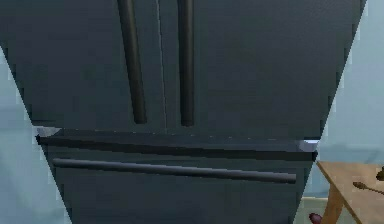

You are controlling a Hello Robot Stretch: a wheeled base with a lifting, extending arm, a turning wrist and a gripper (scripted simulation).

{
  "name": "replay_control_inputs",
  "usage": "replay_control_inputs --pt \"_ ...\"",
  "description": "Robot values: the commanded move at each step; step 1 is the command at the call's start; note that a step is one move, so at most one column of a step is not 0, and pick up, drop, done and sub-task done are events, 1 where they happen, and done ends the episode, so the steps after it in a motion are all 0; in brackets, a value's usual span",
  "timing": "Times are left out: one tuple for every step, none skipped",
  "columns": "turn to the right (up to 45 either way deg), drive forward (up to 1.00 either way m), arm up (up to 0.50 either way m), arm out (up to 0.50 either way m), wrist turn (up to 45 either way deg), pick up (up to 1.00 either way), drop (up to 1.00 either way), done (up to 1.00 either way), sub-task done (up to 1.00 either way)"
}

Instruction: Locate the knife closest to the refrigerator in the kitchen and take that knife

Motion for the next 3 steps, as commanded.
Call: replay_control_inputs --pt "0.0 0.0 0.0 0.0 0.0 1.0 0.0 0.0 0.0" --pt "0.0 0.0 0.1 0.0 0.0 0.0 0.0 0.0 0.0" --pt "0.0 0.0 0.0 0.0 0.0 0.0 0.0 1.0 0.0"
